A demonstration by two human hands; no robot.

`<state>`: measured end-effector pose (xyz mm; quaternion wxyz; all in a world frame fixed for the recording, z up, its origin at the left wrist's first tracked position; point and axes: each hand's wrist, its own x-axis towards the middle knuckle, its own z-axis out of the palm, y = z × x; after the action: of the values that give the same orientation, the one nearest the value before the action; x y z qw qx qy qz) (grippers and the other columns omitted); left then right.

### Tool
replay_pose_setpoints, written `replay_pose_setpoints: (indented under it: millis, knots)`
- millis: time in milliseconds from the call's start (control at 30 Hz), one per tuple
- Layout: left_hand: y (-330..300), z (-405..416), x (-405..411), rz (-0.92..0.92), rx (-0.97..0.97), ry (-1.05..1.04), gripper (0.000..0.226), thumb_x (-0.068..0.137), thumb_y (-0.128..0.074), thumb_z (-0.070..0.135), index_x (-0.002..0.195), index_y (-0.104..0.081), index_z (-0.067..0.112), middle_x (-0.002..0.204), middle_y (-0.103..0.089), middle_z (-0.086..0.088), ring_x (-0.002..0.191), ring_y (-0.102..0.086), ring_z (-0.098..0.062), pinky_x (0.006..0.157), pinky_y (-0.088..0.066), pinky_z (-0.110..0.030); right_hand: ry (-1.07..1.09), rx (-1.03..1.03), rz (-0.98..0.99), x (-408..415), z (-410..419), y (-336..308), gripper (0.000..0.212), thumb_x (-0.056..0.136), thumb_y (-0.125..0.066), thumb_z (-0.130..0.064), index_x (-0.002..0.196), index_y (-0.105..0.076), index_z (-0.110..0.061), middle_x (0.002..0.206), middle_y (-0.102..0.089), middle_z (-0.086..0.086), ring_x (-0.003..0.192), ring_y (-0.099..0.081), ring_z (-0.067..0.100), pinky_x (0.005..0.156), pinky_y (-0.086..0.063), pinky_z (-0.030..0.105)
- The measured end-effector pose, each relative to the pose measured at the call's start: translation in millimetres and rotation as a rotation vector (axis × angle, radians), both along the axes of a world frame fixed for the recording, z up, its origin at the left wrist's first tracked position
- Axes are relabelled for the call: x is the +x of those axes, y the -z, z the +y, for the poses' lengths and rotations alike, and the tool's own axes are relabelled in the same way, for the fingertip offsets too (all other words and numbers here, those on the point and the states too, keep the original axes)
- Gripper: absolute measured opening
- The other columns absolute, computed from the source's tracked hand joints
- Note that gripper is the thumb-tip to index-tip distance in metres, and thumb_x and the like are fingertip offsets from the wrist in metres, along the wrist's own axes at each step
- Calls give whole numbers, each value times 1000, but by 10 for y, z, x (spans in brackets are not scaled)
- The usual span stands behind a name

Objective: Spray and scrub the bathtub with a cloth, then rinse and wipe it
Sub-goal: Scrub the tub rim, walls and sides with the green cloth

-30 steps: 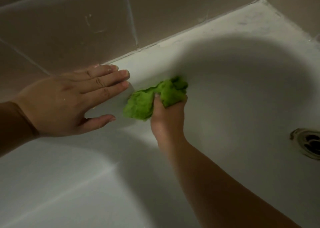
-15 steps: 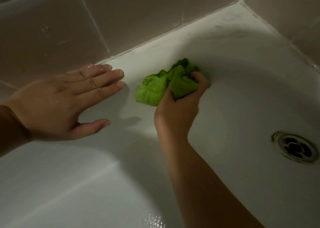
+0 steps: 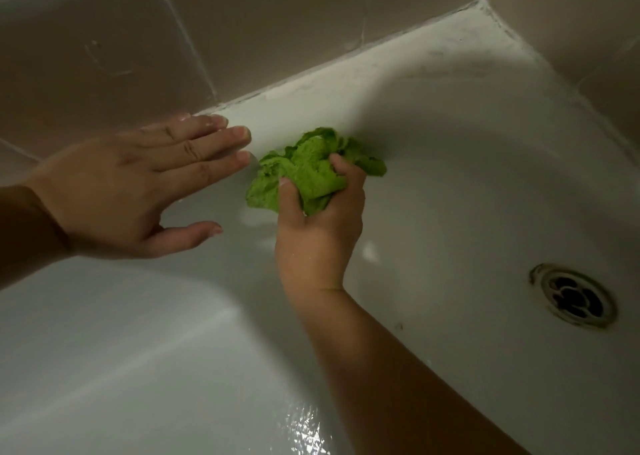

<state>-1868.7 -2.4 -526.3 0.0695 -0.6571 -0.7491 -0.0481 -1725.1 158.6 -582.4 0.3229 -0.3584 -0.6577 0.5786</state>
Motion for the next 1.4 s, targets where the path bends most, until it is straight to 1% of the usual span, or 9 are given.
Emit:
replay_pose_setpoints:
  millis: [233, 400, 500, 633, 833, 967, 1133, 1233, 1400]
  knots:
    - [-18, 24, 9, 19, 30, 15, 78, 95, -58, 53, 154, -44, 3, 162, -39, -16, 149, -39, -34, 126, -25, -44, 197, 2, 44, -34, 478, 111, 49, 87, -80, -18, 127, -52, -18, 123, -59, 7, 107, -64, 16, 95, -57, 31]
    - [-28, 49, -8, 12, 30, 26, 78, 95, -58, 53, 154, -44, 3, 162, -39, -16, 150, -38, -34, 124, -30, -48, 42, -220, -84, -76, 177, 459, 46, 89, -74, -9, 115, -40, -28, 115, -55, 5, 97, -59, 18, 76, -41, 0]
    - [-20, 63, -9, 14, 27, 34, 79, 95, -59, 52, 153, -44, 2, 161, -39, -18, 149, -39, -36, 121, -34, -52, -83, -153, -23, -65, 113, 446, 42, 81, -75, -15, 103, -44, -34, 114, -58, 13, 99, -64, 21, 86, -51, 22]
    - [-13, 87, -12, 16, 33, 30, 77, 96, -58, 52, 153, -44, 2, 161, -39, -18, 149, -38, -35, 126, -26, -45, 88, -63, -16, 58, 520, 636, 48, 83, -77, -8, 110, -45, -34, 117, -57, 13, 105, -64, 22, 96, -54, 40]
    - [7, 106, -25, 8, 31, 32, 78, 94, -62, 50, 153, -45, 2, 162, -38, -17, 151, -36, -34, 124, -31, -48, -5, -313, -182, -1, 302, 1255, 50, 84, -71, 7, 102, -41, -29, 102, -59, 1, 90, -65, 17, 82, -54, 20]
    - [19, 115, -22, -11, 37, 30, 78, 94, -64, 48, 153, -44, 3, 162, -38, -16, 150, -37, -35, 119, -36, -56, -36, -284, -131, -14, 360, 1422, 57, 75, -76, -5, 103, -46, -45, 119, -57, 16, 105, -66, 27, 96, -57, 42]
    - [40, 108, -22, -17, 46, 13, 78, 94, -62, 50, 154, -44, 4, 163, -38, -14, 151, -36, -33, 123, -32, -52, 255, -264, -364, 143, 560, 1757, 48, 87, -72, -9, 128, -48, -16, 126, -56, 15, 113, -61, 32, 97, -52, 37]
    - [41, 116, -29, -21, 38, 14, 79, 94, -62, 50, 154, -43, 3, 164, -36, -13, 153, -34, -32, 124, -30, -51, 101, -335, -580, 107, 476, 1825, 58, 89, -70, -24, 139, -42, -15, 131, -57, 13, 116, -60, 32, 100, -51, 43]
    - [65, 126, -44, -44, 34, 14, 79, 93, -62, 51, 153, -44, 2, 164, -35, -14, 153, -33, -33, 123, -30, -53, 67, -379, -374, 92, 543, 1849, 53, 84, -74, -6, 128, -45, -11, 129, -54, 15, 104, -62, 30, 91, -54, 38]
